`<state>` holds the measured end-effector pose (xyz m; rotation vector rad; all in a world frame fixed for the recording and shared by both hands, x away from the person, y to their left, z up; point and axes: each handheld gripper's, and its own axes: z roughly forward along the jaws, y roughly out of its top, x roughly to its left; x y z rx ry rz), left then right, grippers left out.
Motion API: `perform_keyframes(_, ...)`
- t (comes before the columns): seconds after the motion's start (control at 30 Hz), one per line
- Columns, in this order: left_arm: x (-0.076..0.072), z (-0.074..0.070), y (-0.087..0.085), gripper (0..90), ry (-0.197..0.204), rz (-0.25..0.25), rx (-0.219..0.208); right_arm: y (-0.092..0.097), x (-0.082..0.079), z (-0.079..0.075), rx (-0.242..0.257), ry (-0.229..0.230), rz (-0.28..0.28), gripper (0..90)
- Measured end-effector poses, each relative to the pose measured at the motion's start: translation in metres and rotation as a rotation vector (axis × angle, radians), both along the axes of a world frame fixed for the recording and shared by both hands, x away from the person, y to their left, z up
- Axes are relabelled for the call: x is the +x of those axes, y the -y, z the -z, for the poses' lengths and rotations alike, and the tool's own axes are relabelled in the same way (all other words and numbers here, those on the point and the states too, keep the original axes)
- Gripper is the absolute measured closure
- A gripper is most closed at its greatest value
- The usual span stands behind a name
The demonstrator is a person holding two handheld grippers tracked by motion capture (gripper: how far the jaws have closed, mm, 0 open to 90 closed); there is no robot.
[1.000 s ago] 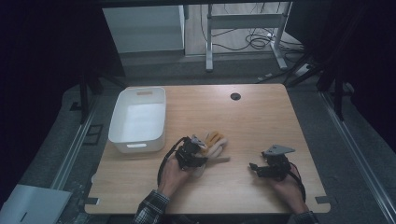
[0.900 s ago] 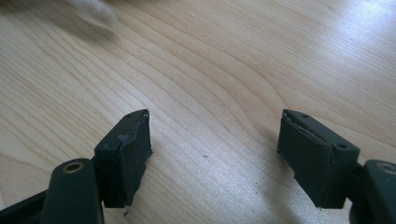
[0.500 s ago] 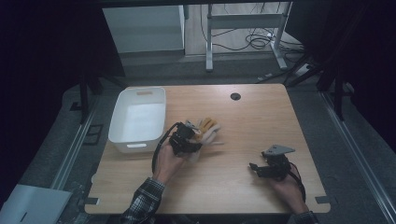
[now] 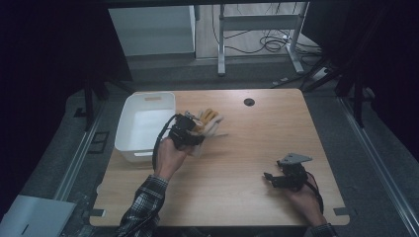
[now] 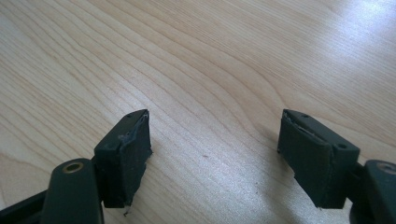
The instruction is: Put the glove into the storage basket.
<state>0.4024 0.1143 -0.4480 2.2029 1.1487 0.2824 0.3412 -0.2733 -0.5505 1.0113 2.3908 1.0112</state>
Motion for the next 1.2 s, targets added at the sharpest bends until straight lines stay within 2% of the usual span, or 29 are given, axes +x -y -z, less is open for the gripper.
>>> perform_keyframes(0.3,0.01,-0.015,-0.031,65.6,0.022,-0.092,-0.011,0.0,0.0,0.0,-0.001,0.001,-0.001,25.7)
perform_keyframes(0.5,0.017,-0.023,-0.056,65.5,0.031,-0.161,-0.004,0.0,0.0,0.0,0.001,0.002,-0.001,25.7)
perform_keyframes(0.7,0.021,-0.026,-0.086,65.4,0.039,-0.241,-0.022,0.0,0.0,0.0,0.001,0.002,-0.001,25.7)
perform_keyframes(0.97,0.024,-0.021,-0.119,65.1,0.046,-0.345,-0.021,0.0,0.0,0.0,0.001,0.002,-0.001,25.7)
perform_keyframes(1.2,0.03,-0.009,-0.141,65.0,0.032,-0.401,-0.008,0.0,0.0,0.0,0.002,0.001,0.0,25.7)
